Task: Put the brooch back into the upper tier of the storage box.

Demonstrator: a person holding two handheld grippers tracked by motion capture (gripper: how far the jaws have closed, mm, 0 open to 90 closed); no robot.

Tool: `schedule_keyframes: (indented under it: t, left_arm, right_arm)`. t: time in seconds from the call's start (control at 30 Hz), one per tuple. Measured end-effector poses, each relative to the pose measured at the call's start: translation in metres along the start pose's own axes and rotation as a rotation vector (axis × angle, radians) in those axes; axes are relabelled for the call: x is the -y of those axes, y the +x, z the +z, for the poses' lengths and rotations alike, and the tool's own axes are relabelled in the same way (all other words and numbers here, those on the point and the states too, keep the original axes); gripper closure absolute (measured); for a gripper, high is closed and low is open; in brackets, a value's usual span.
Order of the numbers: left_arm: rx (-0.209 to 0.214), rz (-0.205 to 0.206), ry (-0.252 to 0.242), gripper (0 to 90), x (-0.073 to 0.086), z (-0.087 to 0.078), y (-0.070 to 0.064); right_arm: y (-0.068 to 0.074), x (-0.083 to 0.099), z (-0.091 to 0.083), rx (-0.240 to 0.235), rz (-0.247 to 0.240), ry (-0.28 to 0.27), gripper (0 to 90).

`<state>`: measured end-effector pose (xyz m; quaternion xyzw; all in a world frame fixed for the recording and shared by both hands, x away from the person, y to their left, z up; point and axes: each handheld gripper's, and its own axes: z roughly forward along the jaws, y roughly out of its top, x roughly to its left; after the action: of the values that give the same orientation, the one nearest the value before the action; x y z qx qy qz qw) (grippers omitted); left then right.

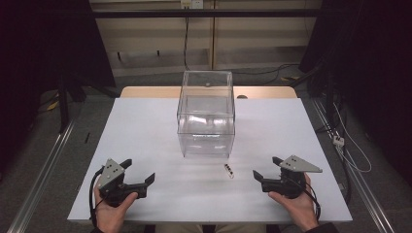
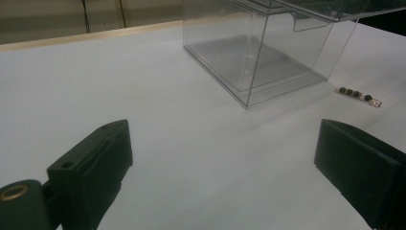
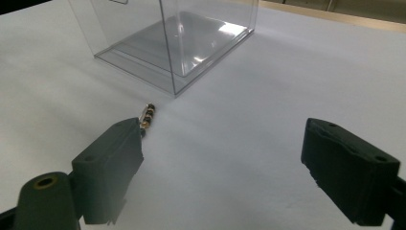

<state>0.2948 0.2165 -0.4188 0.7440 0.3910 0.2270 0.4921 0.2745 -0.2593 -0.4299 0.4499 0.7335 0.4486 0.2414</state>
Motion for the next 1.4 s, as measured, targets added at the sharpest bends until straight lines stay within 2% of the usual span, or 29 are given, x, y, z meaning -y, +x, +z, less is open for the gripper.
schedule_keyframes:
  t: [0.1, 0.23, 0.53, 0.6, 0.93, 0.97, 1.17, 1.23, 1.4]
  left_arm:
    - [0.005, 0.003, 0.007, 5.7, 0.0, 0.0, 0.0]
    - [0.005, 0.0, 0.004, 5.7, 0.0, 0.0, 0.0]
    - [0.015, 0.005, 0.0, 5.7, 0.0, 0.0, -0.001]
    - [0.013, 0.011, 0.001, 5.3, -0.001, 0.001, -0.002]
    - [0.025, 0.015, 0.013, 5.4, -0.001, 0.004, -0.002]
    - [0.024, 0.013, 0.015, 5.4, -0.001, 0.004, -0.002]
    - [0.024, 0.012, 0.02, 5.3, -0.001, 0.005, -0.001]
    - [0.026, 0.012, 0.02, 5.3, -0.001, 0.005, -0.001]
    - [0.026, 0.016, 0.029, 5.4, -0.001, 0.005, -0.002]
  right_arm:
    - [0.003, -0.004, 0.003, -0.034, 0.008, -0.005, 18.5]
    - [0.007, -0.007, 0.008, -0.043, -0.001, 0.0, 18.3]
    - [0.019, -0.013, 0.023, -0.075, -0.02, 0.044, 18.9]
    - [0.022, -0.014, 0.028, -0.089, -0.035, 0.068, 19.5]
    - [0.031, -0.018, 0.044, -0.12, -0.054, 0.101, 22.7]
    - [0.032, -0.018, 0.047, -0.135, -0.059, 0.112, 25.8]
    - [0.033, -0.019, 0.057, -0.136, -0.069, 0.147, 32.2]
    - [0.033, -0.02, 0.062, -0.137, -0.053, 0.174, 36.6]
    - [0.033, -0.021, 0.067, -0.142, -0.047, 0.18, 43.4]
